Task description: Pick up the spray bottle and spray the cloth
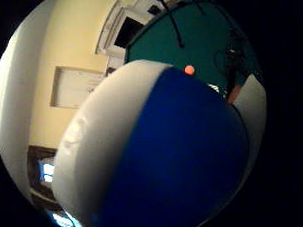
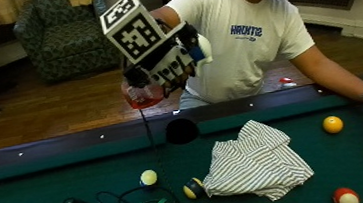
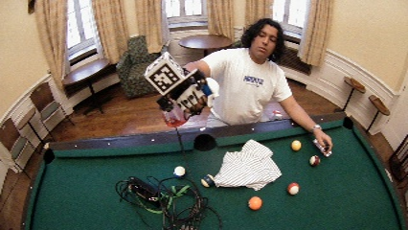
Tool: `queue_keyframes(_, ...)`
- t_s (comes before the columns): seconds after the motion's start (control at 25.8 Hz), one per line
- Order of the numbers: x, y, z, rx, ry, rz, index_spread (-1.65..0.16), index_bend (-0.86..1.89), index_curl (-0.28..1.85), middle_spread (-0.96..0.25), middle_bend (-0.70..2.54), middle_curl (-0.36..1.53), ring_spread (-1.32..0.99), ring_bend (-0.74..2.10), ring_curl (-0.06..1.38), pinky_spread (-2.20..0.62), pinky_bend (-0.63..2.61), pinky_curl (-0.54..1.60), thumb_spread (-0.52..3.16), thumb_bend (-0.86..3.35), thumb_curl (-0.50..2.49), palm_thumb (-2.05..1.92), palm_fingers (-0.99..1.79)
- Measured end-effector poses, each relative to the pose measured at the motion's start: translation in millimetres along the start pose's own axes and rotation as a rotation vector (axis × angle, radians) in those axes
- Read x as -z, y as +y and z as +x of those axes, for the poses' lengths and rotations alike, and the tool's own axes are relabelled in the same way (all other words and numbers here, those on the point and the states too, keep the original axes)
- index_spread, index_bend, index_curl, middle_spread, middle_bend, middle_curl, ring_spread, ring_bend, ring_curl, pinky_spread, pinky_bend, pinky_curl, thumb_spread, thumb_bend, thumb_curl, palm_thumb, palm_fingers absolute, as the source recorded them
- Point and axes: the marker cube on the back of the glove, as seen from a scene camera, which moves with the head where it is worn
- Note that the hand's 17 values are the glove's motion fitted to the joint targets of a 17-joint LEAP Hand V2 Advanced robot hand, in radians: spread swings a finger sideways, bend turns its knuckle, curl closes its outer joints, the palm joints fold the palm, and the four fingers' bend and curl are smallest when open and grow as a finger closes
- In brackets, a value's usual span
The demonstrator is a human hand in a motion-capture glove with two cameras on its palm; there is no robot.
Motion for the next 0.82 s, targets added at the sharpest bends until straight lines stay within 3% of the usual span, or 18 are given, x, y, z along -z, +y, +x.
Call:
queue_keyframes(0.5, -112.1, -27.8, -28.1, -0.063, 0.305, -0.446, -0.27, 0.32, 0.56, -0.23, 0.62, 0.53, -0.22, 0.70, 0.46, -0.31, 0.42, 0.38, 0.36, -0.03, 0.76, 0.84, 1.40)
queue_keyframes(0.82, -176.6, -35.6, -32.9, -0.108, 0.416, -0.640, -0.27, 0.31, 0.56, -0.23, 0.62, 0.53, -0.22, 0.70, 0.46, -0.31, 0.42, 0.38, 0.35, -0.04, 0.77, 0.84, 1.40)
